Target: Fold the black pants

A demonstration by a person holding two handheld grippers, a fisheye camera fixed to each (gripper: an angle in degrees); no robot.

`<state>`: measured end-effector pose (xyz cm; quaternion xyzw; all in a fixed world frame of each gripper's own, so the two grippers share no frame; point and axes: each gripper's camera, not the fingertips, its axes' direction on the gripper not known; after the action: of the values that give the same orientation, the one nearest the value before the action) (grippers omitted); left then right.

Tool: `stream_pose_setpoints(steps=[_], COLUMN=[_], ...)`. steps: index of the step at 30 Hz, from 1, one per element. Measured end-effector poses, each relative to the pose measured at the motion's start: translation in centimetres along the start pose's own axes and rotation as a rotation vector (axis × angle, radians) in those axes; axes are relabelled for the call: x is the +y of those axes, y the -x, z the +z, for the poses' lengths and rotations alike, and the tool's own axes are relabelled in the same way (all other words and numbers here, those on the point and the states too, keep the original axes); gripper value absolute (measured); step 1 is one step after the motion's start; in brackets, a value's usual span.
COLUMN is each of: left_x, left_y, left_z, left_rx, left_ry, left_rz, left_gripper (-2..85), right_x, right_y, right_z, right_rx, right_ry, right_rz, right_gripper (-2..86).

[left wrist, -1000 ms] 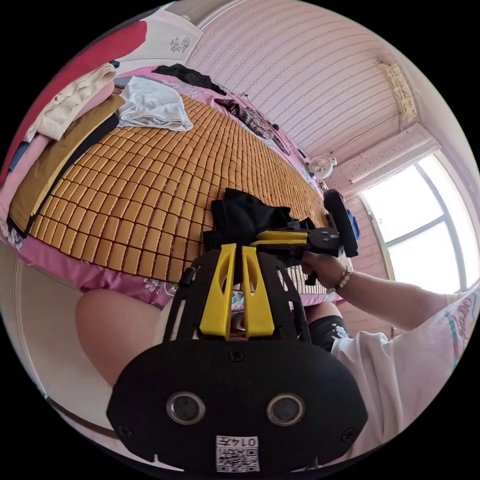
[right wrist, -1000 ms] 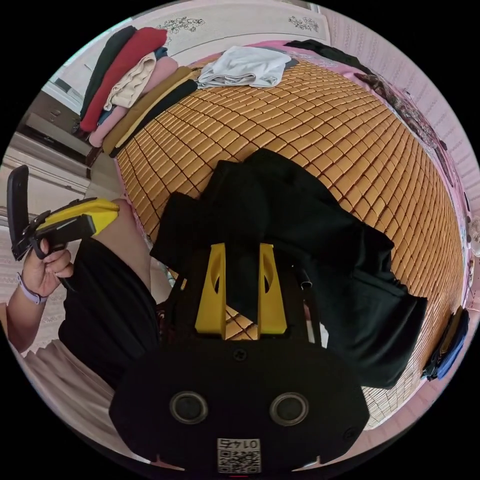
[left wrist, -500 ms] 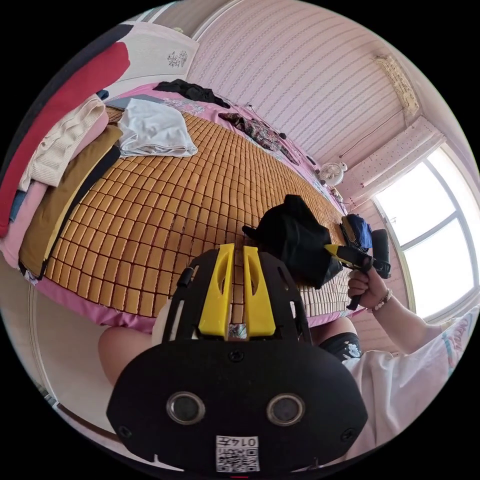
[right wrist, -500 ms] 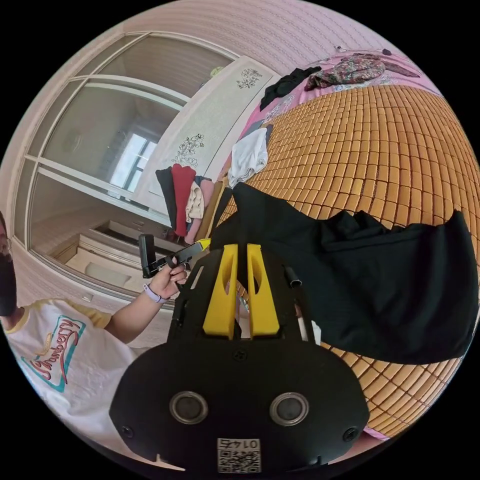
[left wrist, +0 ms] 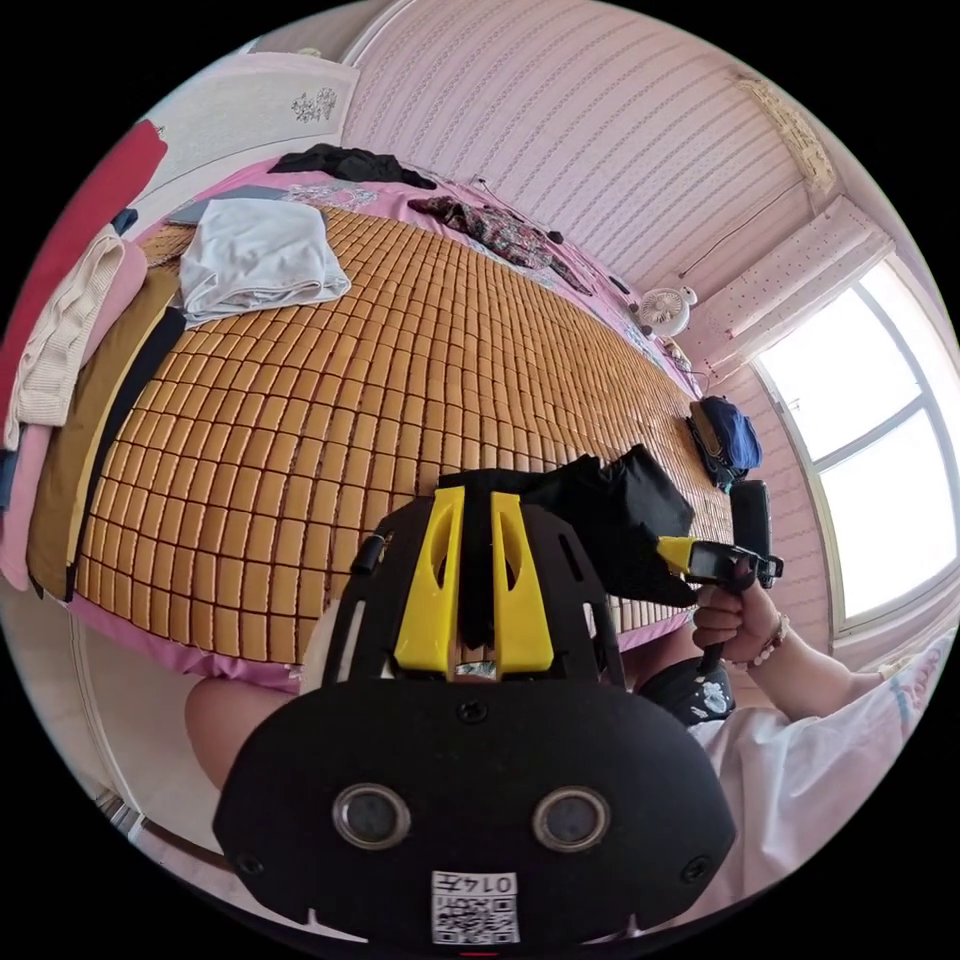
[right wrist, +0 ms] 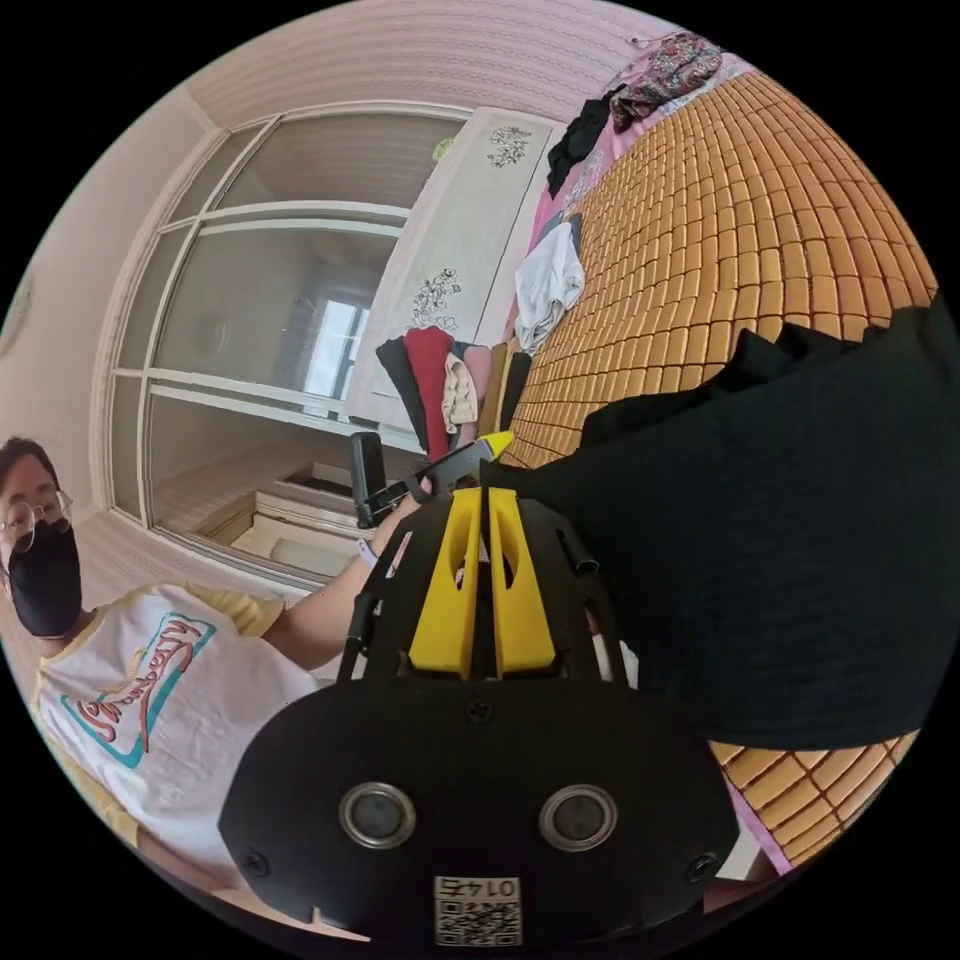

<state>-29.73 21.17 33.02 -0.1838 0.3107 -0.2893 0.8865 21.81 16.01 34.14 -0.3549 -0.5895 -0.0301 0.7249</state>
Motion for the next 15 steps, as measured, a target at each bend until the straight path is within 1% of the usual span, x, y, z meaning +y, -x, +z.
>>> stream_pose_setpoints(steps=[2,4,5,7,9,10,11,12,13,15], left_x=[0.5,1.1,1.5,2.1,2.8,3.0,3.2,3.3,3.3,3.1], left_y=[0.2,0.2,0.1,0.0,0.0,-0.1,-0.2,-0.3,-0.4,-0.7], left_z=[-0.1,-0.4,-0.6,-0.7,-0.5,-0.4,-0.3,-0.2,-0.2,-0.3], left_rx=[0.002,-0.011,-0.021,-0.022,-0.011,-0.011,-0.007,-0.003,-0.004,-0.023], left_ry=[0.012,0.009,0.009,0.015,0.03,0.033,0.039,0.043,0.043,0.036], left_rz=[-0.014,-0.014,-0.012,-0.014,-0.018,-0.019,-0.019,-0.016,-0.013,0.011], left_gripper=[5.0,5.0,5.0,5.1,5.0,5.0,5.0,5.0,5.0,5.0], right_x=[0.2,0.2,0.0,-0.3,-0.4,0.0,0.5,0.5,0.4,0.4], right_y=[1.1,2.1,2.8,3.5,3.3,2.7,3.2,3.2,3.3,4.0], right_z=[1.5,3.0,4.2,6.3,9.1,10.7,10.7,10.7,10.4,9.0], right_rx=[0.281,0.43,0.497,0.588,0.696,0.787,0.807,0.804,0.771,0.732], right_ry=[0.061,0.099,0.115,0.151,0.263,0.341,0.296,0.298,0.313,0.266], right_rz=[-0.068,-0.137,-0.19,-0.245,-0.285,-0.308,-0.371,-0.37,-0.335,-0.296], right_gripper=[2.0,3.4,5.7,8.5,9.5,9.1,8.2,7.1,4.8,3.5])
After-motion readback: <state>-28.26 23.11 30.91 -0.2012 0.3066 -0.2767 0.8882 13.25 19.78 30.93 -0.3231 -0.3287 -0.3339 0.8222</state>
